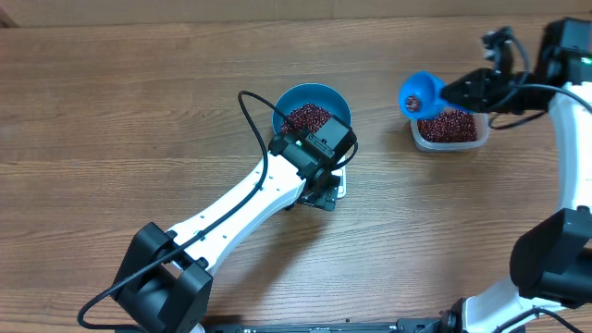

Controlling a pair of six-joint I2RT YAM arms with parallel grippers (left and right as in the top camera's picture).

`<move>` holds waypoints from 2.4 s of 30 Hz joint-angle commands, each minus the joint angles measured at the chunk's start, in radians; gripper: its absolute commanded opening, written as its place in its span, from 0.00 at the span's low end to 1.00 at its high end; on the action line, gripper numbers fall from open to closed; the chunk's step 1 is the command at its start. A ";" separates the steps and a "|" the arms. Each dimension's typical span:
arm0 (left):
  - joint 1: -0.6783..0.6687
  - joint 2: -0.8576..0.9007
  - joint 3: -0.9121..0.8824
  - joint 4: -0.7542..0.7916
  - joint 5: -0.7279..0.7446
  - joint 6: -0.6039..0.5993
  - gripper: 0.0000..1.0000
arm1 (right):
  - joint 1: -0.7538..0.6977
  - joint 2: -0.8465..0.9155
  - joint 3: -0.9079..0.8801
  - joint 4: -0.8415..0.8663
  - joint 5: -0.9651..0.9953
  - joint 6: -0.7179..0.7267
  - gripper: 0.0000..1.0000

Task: Scoop item into bowl and weigh 150g on scale
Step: 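Lift the scoop and carry it left over the teal bowl, then tilt the scoop slowly over the bowl to trickle beans in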

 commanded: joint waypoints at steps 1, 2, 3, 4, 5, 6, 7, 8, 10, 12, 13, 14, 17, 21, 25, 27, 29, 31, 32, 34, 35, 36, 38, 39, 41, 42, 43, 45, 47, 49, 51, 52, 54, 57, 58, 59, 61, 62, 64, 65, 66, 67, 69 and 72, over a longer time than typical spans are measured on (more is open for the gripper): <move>0.004 -0.027 -0.005 0.000 -0.017 -0.013 1.00 | 0.068 0.008 0.028 0.027 -0.031 -0.027 0.04; 0.004 -0.027 -0.005 0.000 -0.017 -0.013 1.00 | 0.089 0.008 0.028 0.037 -0.031 -0.027 0.04; 0.004 -0.027 -0.005 0.000 -0.017 -0.013 1.00 | 0.111 0.008 0.028 0.050 -0.031 -0.026 0.04; 0.004 -0.027 -0.005 0.000 -0.017 -0.013 1.00 | 0.131 0.008 0.028 0.060 -0.031 -0.026 0.04; 0.004 -0.027 -0.005 0.000 -0.017 -0.013 0.99 | 0.151 0.008 0.028 0.071 -0.031 -0.022 0.04; 0.004 -0.027 -0.005 0.000 -0.017 -0.013 0.99 | 0.171 0.008 0.028 0.079 -0.031 -0.018 0.04; 0.004 -0.027 -0.005 0.000 -0.017 -0.013 1.00 | 0.191 0.008 0.028 0.085 -0.032 -0.015 0.04; 0.004 -0.027 -0.005 0.000 -0.017 -0.013 1.00 | 0.211 0.008 0.028 0.089 -0.031 -0.015 0.04; 0.004 -0.027 -0.005 0.000 -0.017 -0.013 0.99 | 0.256 0.008 0.028 0.096 -0.031 -0.015 0.04; 0.004 -0.027 -0.005 0.000 -0.017 -0.013 1.00 | 0.296 0.008 0.028 0.106 -0.031 -0.016 0.04; 0.004 -0.027 -0.005 0.001 -0.017 -0.013 0.99 | 0.312 0.008 0.027 0.112 -0.026 -0.016 0.04; 0.004 -0.027 -0.005 0.000 -0.017 -0.013 1.00 | 0.326 0.008 0.027 0.118 -0.011 -0.016 0.04; 0.004 -0.027 -0.005 0.000 -0.017 -0.013 1.00 | 0.362 0.008 0.027 0.133 0.066 -0.016 0.04; 0.004 -0.027 -0.005 0.000 -0.017 -0.013 1.00 | 0.393 0.008 0.027 0.151 0.142 -0.017 0.04; 0.004 -0.027 -0.005 0.000 -0.017 -0.013 1.00 | 0.406 0.009 0.026 0.193 0.187 -0.024 0.04; 0.004 -0.027 -0.005 0.000 -0.017 -0.013 0.99 | 0.407 0.009 0.026 0.215 0.187 -0.043 0.04; 0.004 -0.027 -0.005 0.000 -0.017 -0.013 1.00 | 0.407 0.009 0.026 0.233 0.188 -0.077 0.04; 0.004 -0.027 -0.005 0.000 -0.017 -0.013 0.99 | 0.407 0.008 0.027 0.246 0.191 -0.097 0.04; 0.004 -0.027 -0.005 0.000 -0.017 -0.013 1.00 | 0.407 0.009 0.026 0.249 0.191 -0.098 0.04; 0.004 -0.027 -0.005 0.000 -0.017 -0.013 1.00 | 0.407 0.009 0.026 0.251 0.190 -0.098 0.04; 0.004 -0.027 -0.005 0.000 -0.017 -0.013 1.00 | 0.407 0.008 0.026 0.249 0.190 -0.098 0.04; 0.004 -0.027 -0.005 0.000 -0.017 -0.013 1.00 | 0.407 0.009 0.026 0.244 0.190 -0.098 0.04; 0.004 -0.027 -0.005 0.000 -0.017 -0.013 1.00 | 0.407 0.009 0.026 0.233 0.190 -0.098 0.04; 0.004 -0.027 -0.005 0.000 -0.017 -0.013 0.99 | 0.407 0.009 0.026 0.226 0.191 -0.099 0.04; 0.004 -0.027 -0.005 0.000 -0.017 -0.013 0.99 | 0.407 0.009 0.026 0.219 0.196 -0.102 0.04; 0.004 -0.027 -0.005 0.000 -0.017 -0.013 0.99 | 0.407 0.009 0.026 0.220 0.209 -0.102 0.04; 0.004 -0.027 -0.005 0.000 -0.017 -0.013 1.00 | 0.407 0.009 0.026 0.225 0.232 -0.101 0.04; 0.004 -0.027 -0.005 0.000 -0.017 -0.013 1.00 | 0.407 0.009 0.026 0.235 0.251 -0.101 0.04; 0.004 -0.027 -0.005 0.000 -0.017 -0.013 1.00 | 0.407 0.009 0.026 0.238 0.225 -0.101 0.04; 0.004 -0.027 -0.005 0.000 -0.017 -0.013 1.00 | 0.407 0.009 0.026 0.233 0.174 -0.102 0.04; 0.004 -0.027 -0.005 0.000 -0.017 -0.013 1.00 | 0.410 0.009 0.026 0.224 0.153 -0.102 0.04; 0.004 -0.027 -0.005 0.000 -0.017 -0.013 0.99 | 0.412 0.009 0.026 0.221 0.164 -0.110 0.04; 0.004 -0.027 -0.005 0.000 -0.017 -0.013 0.99 | 0.414 0.009 0.026 0.225 0.204 -0.124 0.04; 0.004 -0.027 -0.005 0.000 -0.017 -0.013 1.00 | 0.413 0.011 0.026 0.251 0.240 -0.116 0.04; 0.004 -0.028 -0.005 0.000 -0.017 -0.013 0.99 | 0.413 0.011 0.026 0.257 0.230 -0.115 0.04; 0.004 -0.027 -0.005 0.000 -0.017 -0.013 1.00 | 0.413 0.011 0.026 0.258 0.217 -0.116 0.04; 0.004 -0.027 -0.005 0.000 -0.017 -0.013 0.99 | 0.418 0.011 0.026 0.249 0.177 -0.117 0.04; 0.004 -0.027 -0.005 0.000 -0.017 -0.013 1.00 | 0.425 0.011 0.026 0.239 0.156 -0.122 0.04; 0.004 -0.027 -0.005 0.000 -0.017 -0.013 1.00 | 0.439 0.011 0.026 0.224 0.160 -0.135 0.04; 0.004 -0.027 -0.005 0.000 -0.017 -0.013 0.99 | 0.446 0.011 0.026 0.221 0.177 -0.147 0.04; 0.004 -0.027 -0.005 0.000 -0.017 -0.013 0.99 | 0.452 0.011 0.026 0.224 0.208 -0.147 0.04; 0.004 -0.027 -0.005 0.000 -0.017 -0.013 1.00 | 0.457 0.011 0.026 0.232 0.240 -0.146 0.04; 0.004 -0.027 -0.005 0.000 -0.017 -0.013 0.99 | 0.459 0.012 0.026 0.253 0.278 -0.130 0.04; 0.004 -0.027 -0.005 0.000 -0.017 -0.013 1.00 | 0.459 0.013 0.026 0.272 0.262 -0.086 0.04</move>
